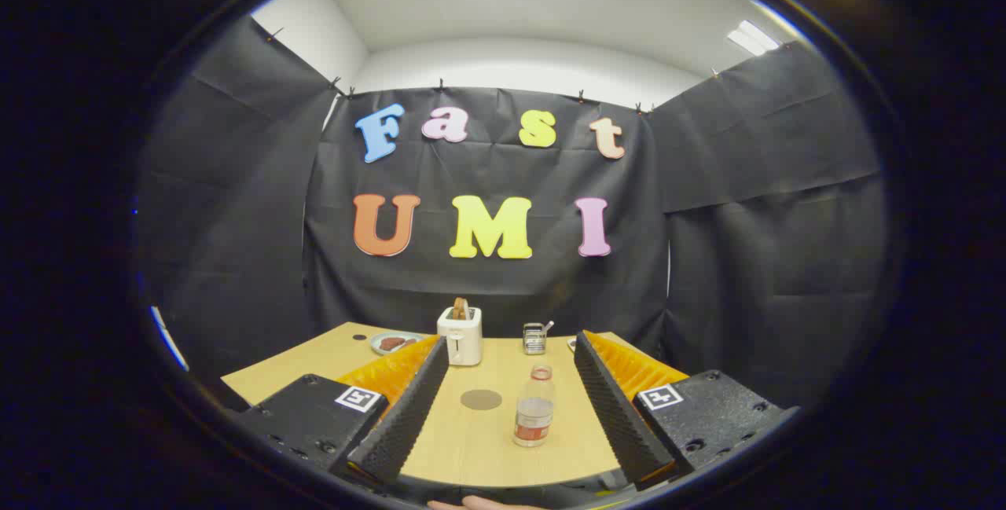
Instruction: Take the bottle from table, then pour the juice into the cup, finally place the bottle on the coaster
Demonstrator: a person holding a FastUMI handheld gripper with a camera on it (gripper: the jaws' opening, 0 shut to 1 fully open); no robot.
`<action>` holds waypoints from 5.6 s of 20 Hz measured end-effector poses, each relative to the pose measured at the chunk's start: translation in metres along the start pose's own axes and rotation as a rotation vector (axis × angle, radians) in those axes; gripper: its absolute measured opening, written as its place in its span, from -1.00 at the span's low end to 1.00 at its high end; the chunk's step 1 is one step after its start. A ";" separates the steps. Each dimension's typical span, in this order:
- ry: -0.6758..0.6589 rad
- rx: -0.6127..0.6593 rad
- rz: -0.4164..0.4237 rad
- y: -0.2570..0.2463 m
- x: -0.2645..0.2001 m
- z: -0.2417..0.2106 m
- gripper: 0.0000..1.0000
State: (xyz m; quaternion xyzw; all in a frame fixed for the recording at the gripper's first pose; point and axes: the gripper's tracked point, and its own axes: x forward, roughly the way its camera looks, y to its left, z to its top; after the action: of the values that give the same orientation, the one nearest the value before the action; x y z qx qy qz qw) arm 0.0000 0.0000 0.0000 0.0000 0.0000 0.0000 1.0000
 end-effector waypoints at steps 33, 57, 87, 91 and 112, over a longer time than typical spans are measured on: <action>0.072 0.020 -0.027 -0.044 0.054 -0.079 1.00; 0.158 0.054 0.001 -0.058 0.195 -0.247 1.00; 0.172 -0.287 0.073 -0.090 0.164 -0.127 0.59; 0.140 -0.384 0.100 -0.079 0.157 -0.103 0.60; 0.107 -0.979 0.012 -0.026 0.177 -0.115 0.60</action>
State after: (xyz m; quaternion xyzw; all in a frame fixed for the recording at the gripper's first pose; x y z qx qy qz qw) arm 0.1773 -0.0257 -0.1150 -0.4699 0.0516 0.0056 0.8812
